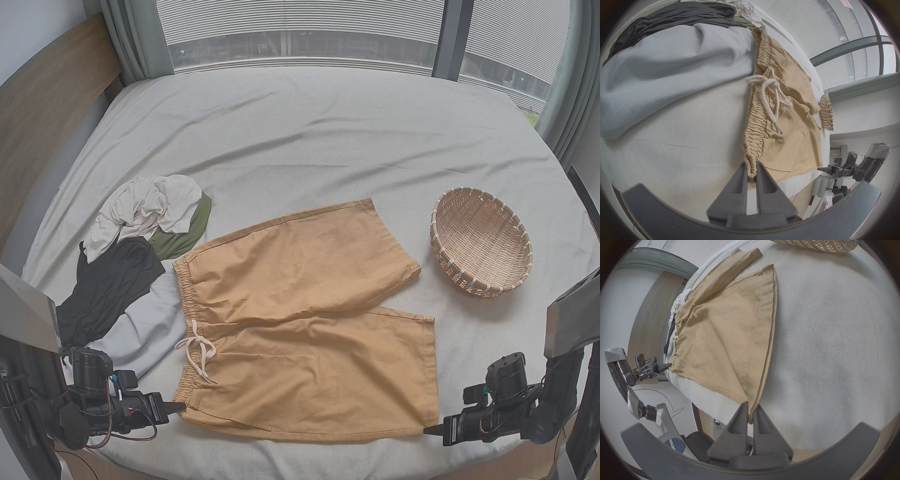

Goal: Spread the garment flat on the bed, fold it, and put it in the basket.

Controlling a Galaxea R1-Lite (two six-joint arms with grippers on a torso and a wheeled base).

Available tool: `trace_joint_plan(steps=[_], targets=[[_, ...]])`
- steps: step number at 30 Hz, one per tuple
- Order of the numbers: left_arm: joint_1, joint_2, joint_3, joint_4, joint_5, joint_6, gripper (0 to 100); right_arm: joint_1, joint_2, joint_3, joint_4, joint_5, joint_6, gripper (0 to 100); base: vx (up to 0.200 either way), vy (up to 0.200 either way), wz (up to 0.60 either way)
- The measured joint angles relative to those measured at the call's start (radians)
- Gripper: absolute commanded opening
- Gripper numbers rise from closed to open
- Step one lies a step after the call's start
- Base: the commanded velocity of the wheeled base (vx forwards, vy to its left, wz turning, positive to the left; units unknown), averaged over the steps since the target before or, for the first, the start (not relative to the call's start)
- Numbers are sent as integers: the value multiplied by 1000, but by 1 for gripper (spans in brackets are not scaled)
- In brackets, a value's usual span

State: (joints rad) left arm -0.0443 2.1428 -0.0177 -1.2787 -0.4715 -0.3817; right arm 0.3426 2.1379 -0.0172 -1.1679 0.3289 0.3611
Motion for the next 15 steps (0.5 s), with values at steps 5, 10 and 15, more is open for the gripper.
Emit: trace_joint_plan(steps=[5,10,15], targets=[[14,-31,0,98,-5,38,0,-1,-55,0,55,0,-9,0,0,0,0],[13,-97,0,214,-12,71,0,5,-99,0,102,-1,-10,0,0,0,0],[12,-133,0,216,-13,86,0,10,-134,0,120,0,-9,0,0,0,0]])
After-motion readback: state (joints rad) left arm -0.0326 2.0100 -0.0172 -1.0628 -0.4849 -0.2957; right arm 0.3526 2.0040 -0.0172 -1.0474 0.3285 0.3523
